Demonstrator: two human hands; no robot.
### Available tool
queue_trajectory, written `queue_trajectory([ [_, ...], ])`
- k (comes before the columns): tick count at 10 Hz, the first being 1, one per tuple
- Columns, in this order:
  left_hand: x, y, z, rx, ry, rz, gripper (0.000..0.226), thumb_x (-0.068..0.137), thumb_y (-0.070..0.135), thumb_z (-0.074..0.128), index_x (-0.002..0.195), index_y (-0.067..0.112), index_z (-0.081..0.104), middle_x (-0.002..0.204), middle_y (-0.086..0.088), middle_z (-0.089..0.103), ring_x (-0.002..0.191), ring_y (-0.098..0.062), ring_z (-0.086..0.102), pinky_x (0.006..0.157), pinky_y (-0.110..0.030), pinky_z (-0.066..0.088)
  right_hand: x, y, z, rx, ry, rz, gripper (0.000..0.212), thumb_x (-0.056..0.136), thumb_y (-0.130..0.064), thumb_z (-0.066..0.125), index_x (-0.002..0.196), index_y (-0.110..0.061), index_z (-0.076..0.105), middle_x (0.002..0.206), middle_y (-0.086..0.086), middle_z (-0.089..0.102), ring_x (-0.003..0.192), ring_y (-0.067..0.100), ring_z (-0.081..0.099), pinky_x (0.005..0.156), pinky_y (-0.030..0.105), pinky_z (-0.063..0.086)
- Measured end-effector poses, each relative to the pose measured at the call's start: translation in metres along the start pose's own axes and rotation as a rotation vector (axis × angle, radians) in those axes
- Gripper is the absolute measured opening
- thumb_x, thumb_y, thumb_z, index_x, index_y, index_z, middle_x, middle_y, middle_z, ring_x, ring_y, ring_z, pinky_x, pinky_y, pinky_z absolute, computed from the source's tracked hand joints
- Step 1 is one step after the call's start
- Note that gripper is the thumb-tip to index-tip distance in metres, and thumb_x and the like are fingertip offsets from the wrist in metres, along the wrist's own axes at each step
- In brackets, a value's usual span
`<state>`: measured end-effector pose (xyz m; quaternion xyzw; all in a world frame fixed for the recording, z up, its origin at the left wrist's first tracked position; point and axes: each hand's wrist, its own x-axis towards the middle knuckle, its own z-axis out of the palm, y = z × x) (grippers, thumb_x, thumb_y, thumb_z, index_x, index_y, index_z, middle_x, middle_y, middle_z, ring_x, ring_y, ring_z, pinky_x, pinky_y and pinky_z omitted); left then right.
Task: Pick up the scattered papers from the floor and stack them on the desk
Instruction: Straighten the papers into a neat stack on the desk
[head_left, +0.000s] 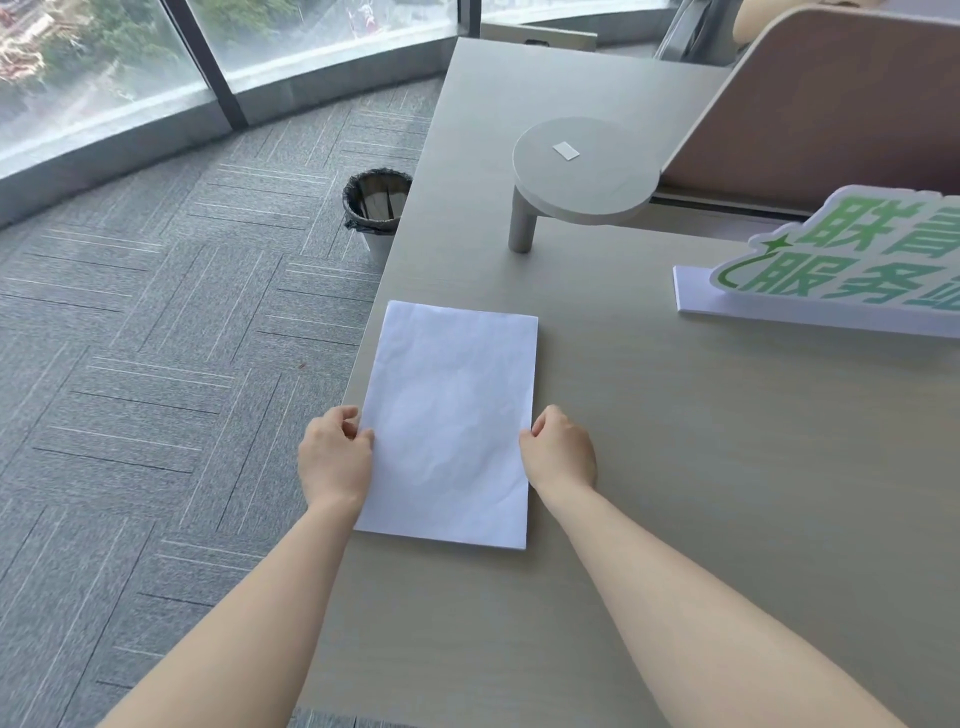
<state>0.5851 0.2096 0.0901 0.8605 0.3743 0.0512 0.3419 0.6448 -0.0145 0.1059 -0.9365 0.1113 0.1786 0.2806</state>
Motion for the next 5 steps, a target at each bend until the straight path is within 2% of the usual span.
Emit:
queue_trajectory([
  [2, -0.004, -0.002, -0.004, -0.052, 0.041, 0.052, 0.029, 0.086, 0.013, 0.062, 0.115, 0.010, 0.063, 0.104, -0.011, 0.059, 0.085, -0.017, 0.051, 0.082, -0.026, 0.036, -0.006, 0.012, -0.002, 0.114, -0.018, 0.006, 0.016, 0.094, -0.025, 0.048, 0.082, -0.014, 0.048, 0.070, -0.005, 0.053, 0.061, 0.015, 0.047, 0.049, 0.029, 0.031],
  [3, -0.018, -0.002, -0.011, -0.083, 0.083, 0.070, 0.023, 0.089, 0.014, 0.060, 0.110, 0.007, 0.065, 0.103, -0.012, 0.059, 0.086, -0.020, 0.054, 0.084, -0.029, 0.038, -0.013, 0.030, -0.005, 0.180, -0.061, 0.014, 0.017, 0.090, -0.023, 0.048, 0.075, -0.016, 0.048, 0.072, 0.001, 0.061, 0.068, 0.023, 0.063, 0.056, 0.030, 0.042],
  [4, -0.032, -0.001, -0.018, -0.097, 0.113, 0.054, 0.020, 0.090, 0.013, 0.057, 0.106, 0.007, 0.067, 0.102, -0.011, 0.059, 0.087, -0.019, 0.052, 0.084, -0.030, 0.038, -0.022, 0.046, -0.011, 0.251, -0.091, 0.038, 0.018, 0.088, -0.023, 0.048, 0.072, -0.016, 0.051, 0.070, 0.005, 0.066, 0.072, 0.029, 0.069, 0.065, 0.034, 0.052],
  [5, -0.071, -0.008, -0.026, -0.160, 0.128, 0.068, 0.015, 0.089, 0.010, 0.057, 0.099, 0.010, 0.069, 0.096, -0.008, 0.062, 0.085, -0.020, 0.056, 0.080, -0.031, 0.041, -0.042, 0.084, -0.018, 0.294, -0.103, 0.082, 0.020, 0.086, -0.023, 0.050, 0.067, -0.017, 0.052, 0.064, 0.003, 0.064, 0.064, 0.029, 0.064, 0.061, 0.038, 0.054],
])
